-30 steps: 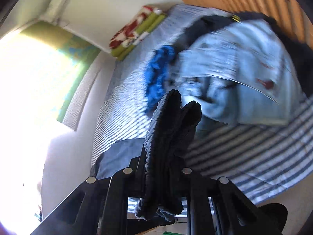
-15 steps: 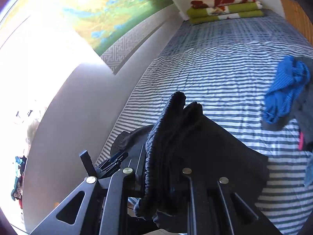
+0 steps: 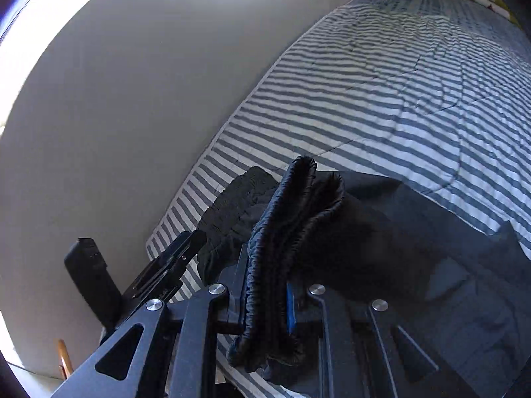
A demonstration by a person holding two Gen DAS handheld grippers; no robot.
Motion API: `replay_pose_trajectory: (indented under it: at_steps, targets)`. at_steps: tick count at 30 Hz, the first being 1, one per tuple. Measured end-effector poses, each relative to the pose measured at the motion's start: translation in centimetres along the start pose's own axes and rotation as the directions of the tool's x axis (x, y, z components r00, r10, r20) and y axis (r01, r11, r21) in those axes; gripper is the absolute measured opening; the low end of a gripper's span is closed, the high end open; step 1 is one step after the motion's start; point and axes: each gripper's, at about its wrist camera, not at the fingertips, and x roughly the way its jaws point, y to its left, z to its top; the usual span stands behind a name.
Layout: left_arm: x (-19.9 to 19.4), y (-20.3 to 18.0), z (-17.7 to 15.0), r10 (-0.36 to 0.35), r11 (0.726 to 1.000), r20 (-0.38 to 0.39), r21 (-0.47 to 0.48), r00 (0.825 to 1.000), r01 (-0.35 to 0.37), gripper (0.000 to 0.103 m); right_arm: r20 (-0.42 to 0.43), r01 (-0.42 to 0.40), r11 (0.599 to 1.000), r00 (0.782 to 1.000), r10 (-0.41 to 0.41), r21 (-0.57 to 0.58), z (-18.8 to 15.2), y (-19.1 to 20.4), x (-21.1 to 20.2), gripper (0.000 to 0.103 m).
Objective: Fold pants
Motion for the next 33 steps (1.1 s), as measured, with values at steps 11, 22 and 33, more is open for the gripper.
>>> replay_pose_trajectory:
  at_steps: [11, 22, 33]
  targets:
    - [0.2, -0.1, 0.0, 0.015, 1.000, 0.020, 0.003, 1.000, -0.015, 0.047, -0.128, 0.026, 1.000, 0.991, -0.026, 0.002, 1.5, 2.3, 5.4, 0.036]
    - [-0.8, -4.0, -0.9, -0.127, 0.990, 0.043, 0.072, 0.991, 0.123, 0.047, 0.007, -0.064, 0.994, 0.998, 0.065, -0.088, 1.4, 2.0, -2.7, 0.044]
    - [3.8, -15.1, -4.5, -0.147, 0.920, -0.127, 0.348, 0.981, 0.183, 0.047, 0.106, 0.245, 0.970, 0.965, -0.242, -0.016, -9.3, -12.8, -10.0, 0.044]
